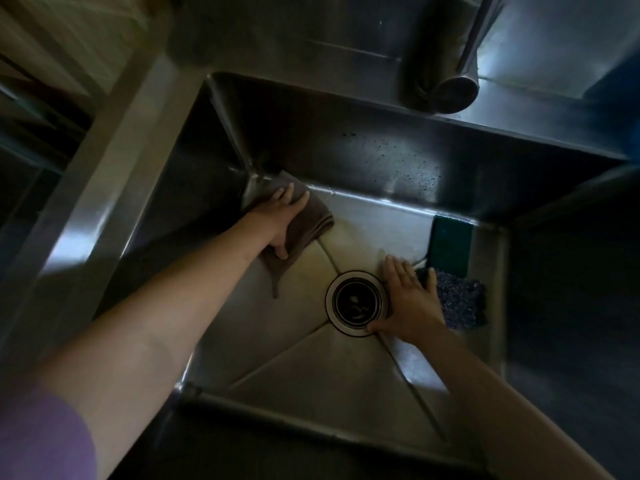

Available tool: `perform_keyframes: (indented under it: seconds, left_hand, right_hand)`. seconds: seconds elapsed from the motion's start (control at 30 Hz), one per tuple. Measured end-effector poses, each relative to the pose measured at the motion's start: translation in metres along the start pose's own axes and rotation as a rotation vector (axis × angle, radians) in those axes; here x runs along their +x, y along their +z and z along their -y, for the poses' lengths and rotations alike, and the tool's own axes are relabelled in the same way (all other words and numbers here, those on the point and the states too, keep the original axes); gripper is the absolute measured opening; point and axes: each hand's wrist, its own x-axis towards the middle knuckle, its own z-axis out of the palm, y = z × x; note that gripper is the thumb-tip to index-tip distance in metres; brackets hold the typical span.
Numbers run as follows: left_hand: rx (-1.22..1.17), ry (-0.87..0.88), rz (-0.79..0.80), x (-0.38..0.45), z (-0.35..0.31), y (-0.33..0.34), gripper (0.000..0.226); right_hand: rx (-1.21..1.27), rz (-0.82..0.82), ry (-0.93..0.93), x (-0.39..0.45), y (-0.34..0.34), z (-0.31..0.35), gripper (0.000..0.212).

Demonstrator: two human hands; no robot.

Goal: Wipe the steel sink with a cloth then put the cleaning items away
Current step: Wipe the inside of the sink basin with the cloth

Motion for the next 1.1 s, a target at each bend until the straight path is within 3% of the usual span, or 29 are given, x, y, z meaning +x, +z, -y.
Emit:
perform_keyframes:
  seconds: [0.13,0.37,0.47,0.6,0.7,0.9,1.1]
  left_hand:
    - [0.090,0.065,-0.002,-0.001,-0.021,0.003,0.132]
    - [0.165,0.123,-0.061,-0.005,-0.048,0.002,0.123]
    - [0.188,0.073,-0.138,-0.015,-0.048,0.009,0.115]
    - [0.105,-0.105,-0.147,-0.030,-0.051,0.021,0.100]
    - [0.095,-0.177,-0.157,-0.033,-0.048,0.025,0.098]
    - [0.111,-0.155,-0.132,-0.031,-0.036,0.028,0.098]
    - [0.099,-0.045,-0.126,-0.027,-0.022,0.027,0.097]
  right_hand:
    - [-0.019,0.004,0.009,-0.002,0.000,0.000,0.123]
    - [-0.055,-0.038,0.042,-0.009,0.007,-0.011,0.087]
    - [-0.138,-0.252,0.088,-0.012,0.016,-0.018,0.054]
    - [-0.202,-0.348,0.102,-0.020,0.012,-0.012,0.017]
    - [-0.137,-0.270,0.105,-0.008,-0.003,-0.004,0.025]
    - [-0.010,-0.088,-0.074,0.045,-0.039,0.021,0.078]
    - [-0.221,0.024,-0.201,0.072,-0.050,0.031,0.070]
